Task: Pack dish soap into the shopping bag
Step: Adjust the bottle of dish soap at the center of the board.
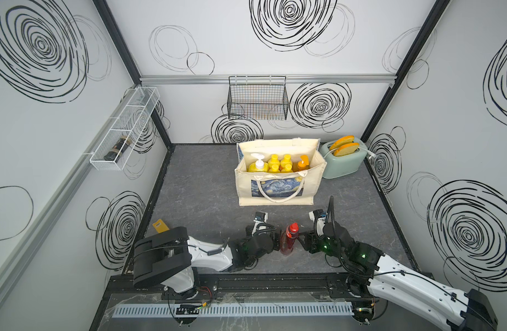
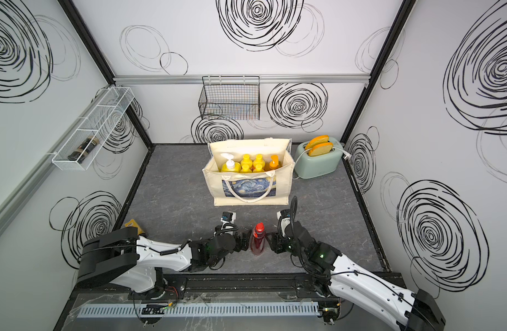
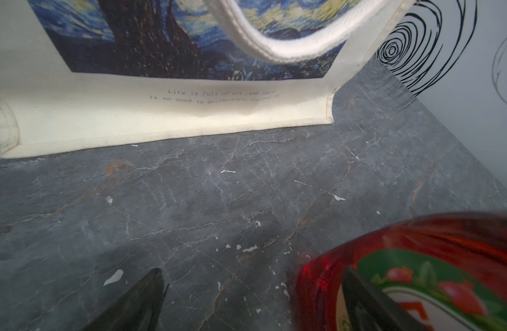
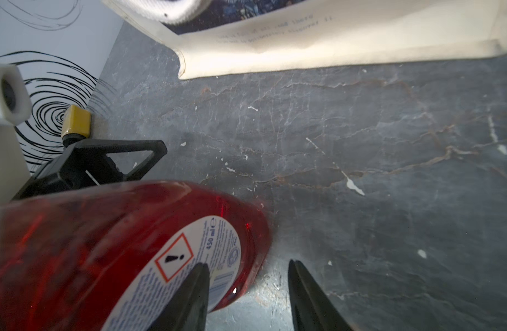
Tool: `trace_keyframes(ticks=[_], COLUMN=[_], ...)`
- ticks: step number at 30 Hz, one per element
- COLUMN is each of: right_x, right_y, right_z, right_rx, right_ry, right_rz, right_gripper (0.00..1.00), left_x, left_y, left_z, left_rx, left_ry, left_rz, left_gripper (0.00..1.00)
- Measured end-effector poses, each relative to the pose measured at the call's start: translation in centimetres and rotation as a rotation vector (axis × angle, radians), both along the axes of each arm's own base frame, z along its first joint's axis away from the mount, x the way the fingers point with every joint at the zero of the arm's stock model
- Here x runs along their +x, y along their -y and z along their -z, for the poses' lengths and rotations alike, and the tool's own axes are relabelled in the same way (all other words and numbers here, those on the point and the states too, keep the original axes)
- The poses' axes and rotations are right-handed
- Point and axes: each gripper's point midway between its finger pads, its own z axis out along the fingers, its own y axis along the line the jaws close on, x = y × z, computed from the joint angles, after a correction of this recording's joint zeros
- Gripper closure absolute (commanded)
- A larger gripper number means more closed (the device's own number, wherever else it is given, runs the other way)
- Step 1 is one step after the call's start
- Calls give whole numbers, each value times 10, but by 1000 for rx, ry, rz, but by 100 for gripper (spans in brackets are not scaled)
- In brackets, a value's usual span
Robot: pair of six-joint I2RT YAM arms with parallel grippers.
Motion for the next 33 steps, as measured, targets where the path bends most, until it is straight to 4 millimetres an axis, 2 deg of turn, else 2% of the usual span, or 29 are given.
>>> trace_keyframes(ticks=[4, 10, 14, 16, 19, 24, 29, 31, 33], right_x=[12, 49, 69, 75, 79, 80, 75, 74, 72], right_y=[10, 46, 63, 66, 65, 64, 61, 58, 49], right_z=[-3, -5, -9, -8, -3, -5, -36, -61, -96], right_rx=[2, -10, -31, -46, -68, -66, -17, 7, 52], right_ry=[33, 70, 120, 127, 108, 114, 185, 208, 246], right_rz=[50, 204, 269, 280, 270, 265, 238, 222, 187], right_gripper=[45, 45, 35, 28, 26, 32, 33, 32, 32], left_x=[-5, -25, -33, -35, -37, -38, -38, -34, -29], left_y=[-2, 0, -2, -7, -18, -34, -56, -71, -89], left_z=[-11, -38, -58, -65, -77, -102, -124, -123, -116], left_rx=[-13, -35, -58, -73, -101, -149, -195, -202, -210], left_ry=[27, 110, 163, 183, 211, 248, 288, 298, 301], left_rz=[16, 92, 121, 124, 122, 120, 97, 63, 27], left_gripper=[1, 0, 0, 0, 1, 2, 1, 1, 1])
